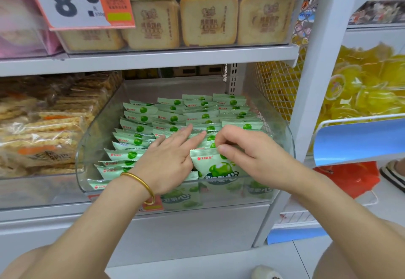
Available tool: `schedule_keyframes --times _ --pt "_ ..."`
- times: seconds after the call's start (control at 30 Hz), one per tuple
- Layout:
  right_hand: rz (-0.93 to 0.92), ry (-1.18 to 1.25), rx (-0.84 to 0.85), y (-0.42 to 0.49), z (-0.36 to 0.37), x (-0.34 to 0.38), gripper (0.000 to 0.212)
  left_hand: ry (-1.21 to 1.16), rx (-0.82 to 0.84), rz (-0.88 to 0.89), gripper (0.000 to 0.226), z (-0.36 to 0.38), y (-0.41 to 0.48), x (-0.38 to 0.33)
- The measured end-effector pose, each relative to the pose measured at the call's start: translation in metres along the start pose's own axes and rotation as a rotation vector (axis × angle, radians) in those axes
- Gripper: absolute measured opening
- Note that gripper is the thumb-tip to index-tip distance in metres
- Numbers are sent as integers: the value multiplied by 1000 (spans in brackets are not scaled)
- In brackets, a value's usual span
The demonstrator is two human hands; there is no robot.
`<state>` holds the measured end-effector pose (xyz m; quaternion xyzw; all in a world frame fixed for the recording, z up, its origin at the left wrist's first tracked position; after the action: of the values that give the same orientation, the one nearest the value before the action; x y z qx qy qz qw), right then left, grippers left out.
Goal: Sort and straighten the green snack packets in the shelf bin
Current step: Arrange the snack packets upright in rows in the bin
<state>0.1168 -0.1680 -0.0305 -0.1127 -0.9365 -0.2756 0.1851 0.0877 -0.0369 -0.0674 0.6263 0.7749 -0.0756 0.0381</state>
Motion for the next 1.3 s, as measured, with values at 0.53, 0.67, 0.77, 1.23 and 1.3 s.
schedule_keyframes --times 0.53,0.67,0.77,1.23,1.3 --pt "256 420 -753 6 -38 -31 16 -1076 -186 110 36 -46 -11 -2" --pt "297 462 -777 13 -32 -39 14 -1041 -12 283 62 -42 -14 -22" --pt "337 502 -788 16 -29 -47 12 -1017 -3 279 69 -41 -8 -19" --pt "364 591 -653 18 -12 -41 38 -1260 68 334 85 -48 -11 -10" --pt "361 590 -663 17 -13 -40 37 -1251 74 336 86 -47 -12 -11"
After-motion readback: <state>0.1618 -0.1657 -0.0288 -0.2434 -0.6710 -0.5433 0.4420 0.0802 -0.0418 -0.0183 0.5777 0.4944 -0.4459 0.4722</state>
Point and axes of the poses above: each hand's wrist, its own y-axis towards the middle knuckle, its own z-axis out of the palm, x = y × z, the point moved 7 cm from there along y, towards the middle knuckle, and after that the axes turned 14 degrees about -z, right-handed, at the moved point
